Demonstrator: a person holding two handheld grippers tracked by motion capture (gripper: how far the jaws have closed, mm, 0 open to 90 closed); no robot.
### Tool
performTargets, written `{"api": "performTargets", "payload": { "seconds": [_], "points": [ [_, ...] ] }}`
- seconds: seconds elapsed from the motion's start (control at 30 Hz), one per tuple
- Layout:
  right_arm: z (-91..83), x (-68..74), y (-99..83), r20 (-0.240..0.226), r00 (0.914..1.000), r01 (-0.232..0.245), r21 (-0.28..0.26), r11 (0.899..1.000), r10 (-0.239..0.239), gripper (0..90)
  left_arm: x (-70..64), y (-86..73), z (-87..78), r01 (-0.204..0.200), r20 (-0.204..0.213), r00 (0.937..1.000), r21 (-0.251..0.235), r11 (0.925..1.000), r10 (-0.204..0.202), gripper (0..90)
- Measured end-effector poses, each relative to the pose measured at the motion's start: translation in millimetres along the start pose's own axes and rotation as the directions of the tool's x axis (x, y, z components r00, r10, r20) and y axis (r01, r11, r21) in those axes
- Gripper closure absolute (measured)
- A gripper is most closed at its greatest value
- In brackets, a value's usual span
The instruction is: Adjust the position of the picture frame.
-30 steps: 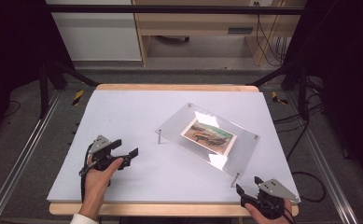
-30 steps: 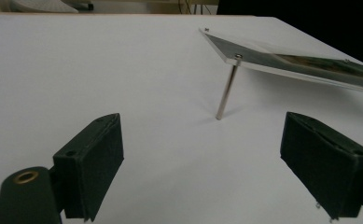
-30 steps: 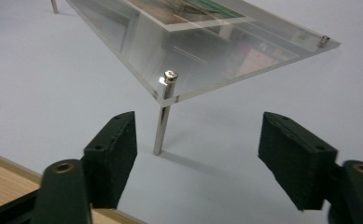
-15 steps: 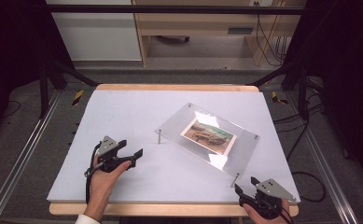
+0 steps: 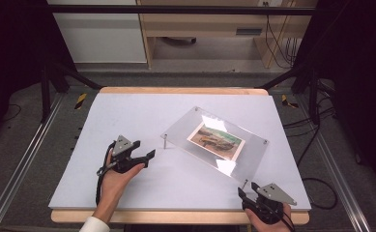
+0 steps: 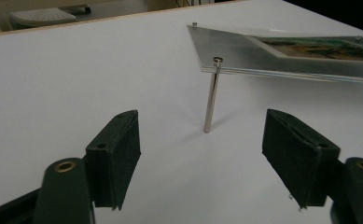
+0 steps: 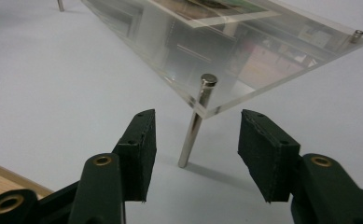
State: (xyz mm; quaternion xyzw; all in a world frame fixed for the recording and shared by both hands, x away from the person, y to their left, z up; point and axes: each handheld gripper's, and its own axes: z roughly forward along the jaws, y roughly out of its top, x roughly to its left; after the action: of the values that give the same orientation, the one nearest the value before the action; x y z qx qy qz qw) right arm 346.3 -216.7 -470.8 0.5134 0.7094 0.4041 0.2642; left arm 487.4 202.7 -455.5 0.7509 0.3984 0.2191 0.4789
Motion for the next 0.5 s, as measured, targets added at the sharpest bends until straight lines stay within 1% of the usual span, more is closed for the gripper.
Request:
{"api": "performTargets", "payload": {
  "seconds": [0.07,0.1,0.13,0.17,0.2,0.23,0.27,0.3,0.37,0.4,0.43,0.47,0.5],
  "points": [
    [4.3,2.8,-0.3,0.002,1.0,0.003,0.003,1.0,-0.003,48.9,0.8,0.2,7.4,-0.009,-0.01,0.9999,0.017,0.9998,0.009,33.9],
    [6.6,3.6,-0.8,0.006,1.0,0.007,0.001,1.0,-0.007,49.9,1.6,-0.4,11.0,-0.013,-0.015,0.9998,0.025,0.9996,0.013,34.5],
    [10.8,5.0,-1.7,0.003,1.0,-0.001,-0.001,1.0,0.001,52.4,2.6,-1.2,14.5,-0.016,-0.018,0.9997,0.034,0.9993,0.017,35.3],
    [10.8,5.0,-1.7,0.003,1.0,-0.001,-0.001,1.0,0.001,52.4,3.5,-2.1,18.1,-0.011,-0.016,0.9998,0.036,0.9993,0.011,35.3],
    [13.2,4.8,-2.2,0.001,0.9996,-0.029,-0.011,1.0,0.029,56.9,5.1,-2.1,23.5,-0.003,-0.003,1.0,0.036,0.9993,0.003,36.4],
    [13.2,4.8,-2.2,0.001,0.9996,-0.029,-0.011,1.0,0.029,56.9,5.1,-2.1,23.5,-0.003,-0.003,1.0,0.036,0.9993,0.003,37.4],
    [15.6,2.7,-2.5,0.001,0.9988,-0.048,-0.024,0.999,0.048,60.8,5.1,-0.3,28.7,-0.012,0.002,0.9999,0.031,0.9994,0.012,38.5],
    [15.6,2.7,-2.5,0.001,0.9988,-0.048,-0.024,0.999,0.048,60.8,5.1,-0.3,28.7,-0.012,0.002,0.9999,0.031,0.9994,0.012,39.2],
    [18.5,0.1,-2.8,-0.006,0.9978,-0.067,-0.038,0.997,0.067,65.2,4.8,2.3,33.9,-0.021,0.017,0.9996,0.03,0.9993,0.021,40.7],
    [21.3,-1.9,-2.7,-0.016,0.9969,-0.078,-0.046,0.996,0.077,69.6,4.0,3.7,36.6,-0.025,0.019,0.9995,0.03,0.9993,0.024,43.7],
    [21.3,-1.9,-2.7,-0.016,0.9969,-0.078,-0.046,0.996,0.077,69.6,3.1,5.1,38.9,-0.031,0.019,0.9994,0.034,0.9989,0.03,43.7],
    [24.6,-2.5,-3.0,-0.03,0.9956,-0.09,-0.041,0.995,0.089,73.0,1.6,7.0,43.0,-0.038,0.019,0.9991,0.039,0.9985,0.037,45.9],
    [24.6,-2.5,-3.0,-0.03,0.9956,-0.09,-0.041,0.995,0.089,73.0,1.6,7.0,43.0,-0.038,0.019,0.9991,0.039,0.9985,0.037,47.9]
  ]
}}
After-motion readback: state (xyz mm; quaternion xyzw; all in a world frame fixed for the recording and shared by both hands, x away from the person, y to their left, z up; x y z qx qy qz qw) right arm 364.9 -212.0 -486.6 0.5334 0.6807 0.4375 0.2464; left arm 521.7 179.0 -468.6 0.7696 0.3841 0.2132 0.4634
